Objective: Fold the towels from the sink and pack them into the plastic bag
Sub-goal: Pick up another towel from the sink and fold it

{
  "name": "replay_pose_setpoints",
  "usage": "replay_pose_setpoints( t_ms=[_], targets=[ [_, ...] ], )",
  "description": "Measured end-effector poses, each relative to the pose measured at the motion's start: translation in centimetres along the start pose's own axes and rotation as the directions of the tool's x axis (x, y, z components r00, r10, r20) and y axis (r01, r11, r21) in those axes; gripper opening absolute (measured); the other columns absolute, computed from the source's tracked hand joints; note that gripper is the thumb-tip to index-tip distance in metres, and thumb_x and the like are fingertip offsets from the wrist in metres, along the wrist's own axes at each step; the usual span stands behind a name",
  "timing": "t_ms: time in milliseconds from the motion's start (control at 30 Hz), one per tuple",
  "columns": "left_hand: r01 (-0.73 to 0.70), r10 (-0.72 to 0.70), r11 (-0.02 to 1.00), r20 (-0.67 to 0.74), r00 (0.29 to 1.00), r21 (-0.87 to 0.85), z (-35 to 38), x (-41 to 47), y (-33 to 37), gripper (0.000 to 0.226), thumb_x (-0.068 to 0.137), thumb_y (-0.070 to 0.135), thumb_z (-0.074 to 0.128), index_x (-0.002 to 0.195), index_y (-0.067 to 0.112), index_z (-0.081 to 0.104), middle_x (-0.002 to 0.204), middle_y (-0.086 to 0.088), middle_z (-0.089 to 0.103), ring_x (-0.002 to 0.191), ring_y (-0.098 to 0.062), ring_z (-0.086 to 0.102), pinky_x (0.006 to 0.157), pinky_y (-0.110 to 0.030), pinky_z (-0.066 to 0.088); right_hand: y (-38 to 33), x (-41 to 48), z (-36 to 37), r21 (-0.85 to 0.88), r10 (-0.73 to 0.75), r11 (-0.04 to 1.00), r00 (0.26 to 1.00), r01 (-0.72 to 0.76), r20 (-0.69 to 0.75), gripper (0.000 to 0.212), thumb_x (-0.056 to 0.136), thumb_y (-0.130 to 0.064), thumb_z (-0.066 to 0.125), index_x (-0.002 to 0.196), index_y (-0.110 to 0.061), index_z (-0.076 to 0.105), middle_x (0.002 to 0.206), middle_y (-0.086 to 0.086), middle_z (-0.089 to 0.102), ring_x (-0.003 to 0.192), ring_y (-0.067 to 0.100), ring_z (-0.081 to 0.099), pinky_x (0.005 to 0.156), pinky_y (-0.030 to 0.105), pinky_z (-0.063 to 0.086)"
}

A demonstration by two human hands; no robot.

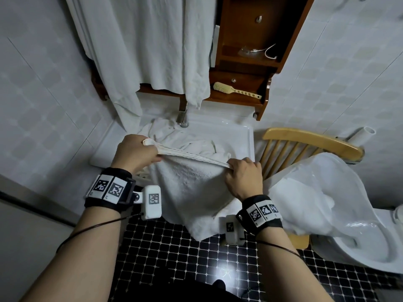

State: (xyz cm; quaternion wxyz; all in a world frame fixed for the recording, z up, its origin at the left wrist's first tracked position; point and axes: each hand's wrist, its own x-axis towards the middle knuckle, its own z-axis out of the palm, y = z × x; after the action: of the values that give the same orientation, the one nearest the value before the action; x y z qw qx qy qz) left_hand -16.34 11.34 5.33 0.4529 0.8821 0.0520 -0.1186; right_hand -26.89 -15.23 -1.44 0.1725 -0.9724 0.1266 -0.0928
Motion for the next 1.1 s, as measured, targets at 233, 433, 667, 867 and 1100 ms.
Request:
replay_pose_setpoints(
  t_ms=[233, 433, 667, 867, 1100],
  targets=[
    [-0.118, 0.188, 0.909, -0.141, 0.972, 0.401, 1.3, 0.1, -1.0, 0.042, 0.075, 0.051, 0.089, 0.067, 0.016, 0.067, 0.077, -0.002, 0.070, 0.083, -0.029, 0.068, 0.070, -0.037, 0.051, -0.4, 0.9, 0.0, 0.226, -0.011, 0.974, 0.984, -0.030, 0.176, 0.017, 0.074, -0.020, 0.036, 0.075, -0.022, 0.053, 0.083, 0.014, 0.068, 0.089, 0.043, 0.062, 0.068, 0.042, 0.048],
    [-0.355, 0.301, 0.674, 0.197, 0.933, 0.648, 3.0, 0.2, -0.3, 0.068, 0.069, 0.035, 0.091, 0.123, 0.033, 0.049, 0.147, 0.005, 0.044, 0.146, -0.029, 0.027, 0.122, -0.069, 0.012, -3.6, 0.4, -0.5, 0.414, -0.164, 0.900, 0.986, 0.134, 0.038, 0.027, 0.071, -0.010, 0.040, 0.058, -0.032, 0.035, 0.054, -0.009, 0.041, 0.063, 0.025, 0.043, 0.064, 0.038, 0.042],
    [-0.643, 0.521, 0.737, 0.429, 0.738, 0.210, 7.4, -1.6, 0.8, 0.051, 0.050, 0.055, 0.099, 0.066, 0.034, 0.056, 0.065, 0.012, 0.056, 0.070, -0.006, 0.051, 0.088, -0.036, 0.045, -4.9, 0.5, -1.4, 0.457, -0.112, 0.884, 0.994, 0.097, 0.007, 0.017, 0.075, -0.025, 0.060, 0.068, -0.012, 0.070, 0.055, 0.007, 0.055, 0.060, 0.029, 0.050, 0.058, 0.039, 0.046],
    [-0.630, 0.457, 0.762, 0.566, 0.686, 0.148, 7.7, -2.0, 1.1, 0.068, 0.073, 0.050, 0.092, 0.055, 0.016, 0.035, 0.055, 0.008, 0.028, 0.052, -0.012, 0.026, 0.053, -0.034, 0.021, -3.1, 0.1, -3.2, 0.304, -0.102, 0.952, 0.964, 0.023, 0.246, 0.019, 0.074, -0.005, 0.062, 0.083, -0.018, 0.073, 0.067, -0.009, 0.060, 0.065, 0.010, 0.056, 0.060, 0.018, 0.038],
    [-0.564, 0.295, 0.816, 0.744, 0.599, 0.130, 8.0, -2.6, 0.8, 0.060, 0.080, 0.046, 0.087, 0.068, -0.001, 0.053, 0.059, 0.000, 0.043, 0.054, -0.015, 0.038, 0.058, -0.035, 0.029, 0.6, 0.2, -1.9, -0.105, 0.071, 0.994, 0.897, -0.028, 0.435, 0.035, 0.083, -0.010, 0.058, 0.104, -0.028, 0.079, 0.113, 0.001, 0.070, 0.114, 0.030, 0.061, 0.098, 0.043, 0.047]
  ],
)
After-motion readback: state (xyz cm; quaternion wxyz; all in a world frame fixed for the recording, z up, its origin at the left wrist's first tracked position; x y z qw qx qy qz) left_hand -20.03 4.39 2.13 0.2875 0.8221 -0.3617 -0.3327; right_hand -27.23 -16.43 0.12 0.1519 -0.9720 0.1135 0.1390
